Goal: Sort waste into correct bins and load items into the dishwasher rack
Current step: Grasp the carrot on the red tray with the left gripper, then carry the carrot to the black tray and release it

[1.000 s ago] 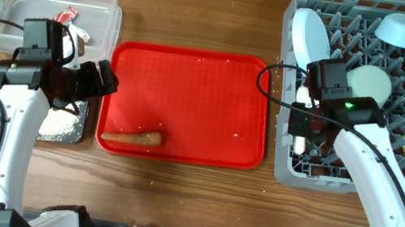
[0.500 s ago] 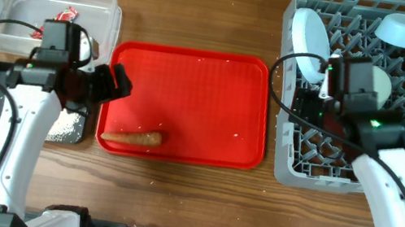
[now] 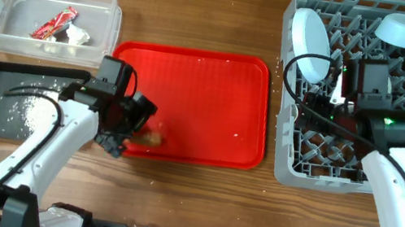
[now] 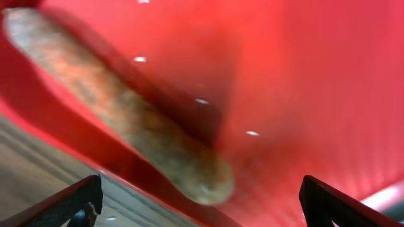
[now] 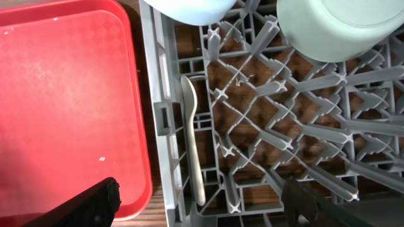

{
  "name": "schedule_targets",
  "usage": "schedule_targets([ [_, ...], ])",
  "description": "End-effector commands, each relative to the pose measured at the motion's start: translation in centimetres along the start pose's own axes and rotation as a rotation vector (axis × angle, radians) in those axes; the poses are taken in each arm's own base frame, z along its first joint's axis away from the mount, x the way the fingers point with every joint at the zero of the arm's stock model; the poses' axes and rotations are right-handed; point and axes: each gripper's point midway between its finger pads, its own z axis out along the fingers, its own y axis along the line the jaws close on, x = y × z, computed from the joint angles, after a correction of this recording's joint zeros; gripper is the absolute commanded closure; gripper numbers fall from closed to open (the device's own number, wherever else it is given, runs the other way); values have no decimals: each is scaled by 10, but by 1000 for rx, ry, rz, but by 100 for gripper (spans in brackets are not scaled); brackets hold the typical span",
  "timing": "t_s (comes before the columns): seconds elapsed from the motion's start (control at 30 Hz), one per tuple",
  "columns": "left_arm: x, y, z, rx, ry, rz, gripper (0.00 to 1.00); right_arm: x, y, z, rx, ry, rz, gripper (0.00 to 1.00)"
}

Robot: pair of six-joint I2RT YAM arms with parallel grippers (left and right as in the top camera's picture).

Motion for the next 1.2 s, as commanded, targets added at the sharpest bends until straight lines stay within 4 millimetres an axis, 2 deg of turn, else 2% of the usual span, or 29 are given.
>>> schedule_targets([
  [0.0, -10, 16, 16, -42, -60, -57, 0, 1, 1, 3, -9, 14, 15, 15],
  [0.2, -13, 29, 42, -96, -58, -80, 1, 3, 1, 3, -7, 21, 15, 15],
  [0.27, -14, 30, 48, -108, -54, -82, 13, 3, 1, 3, -7, 23, 15, 15],
  [0.37, -17, 24, 49, -83, -62, -77, 42, 4, 1, 3, -6, 26, 14, 15],
  [0.47, -19, 19, 49, -61, -70, -73, 56, 4, 1, 3, -6, 26, 13, 15],
  [0.5, -21, 14, 49, -40, -78, -69, 64, 4, 1, 3, -6, 26, 9, 15],
  [0.63, -28, -3, 49, 26, -103, 3, 81, 4, 1, 3, -6, 27, 9, 15],
  [0.77, -37, -9, 44, 44, -125, 28, 93, 4, 0, 3, -5, 27, 9, 15],
  [0.8, -41, -14, 39, 56, -134, 61, 94, 4, 1, 3, -6, 27, 9, 15],
  [0.9, -58, -34, 8, 123, -207, 171, 96, 3, 1, 3, -6, 25, 9, 15],
  [0.97, -78, -38, -21, 137, -304, 195, 96, 3, 1, 3, -6, 25, 9, 15],
  [1.07, -108, -30, -57, 177, -408, 163, 96, 3, 1, 3, -6, 25, 10, 15],
  [1.17, -141, -5, -83, 194, -481, 31, 96, 3, 1, 3, -6, 24, 10, 15],
])
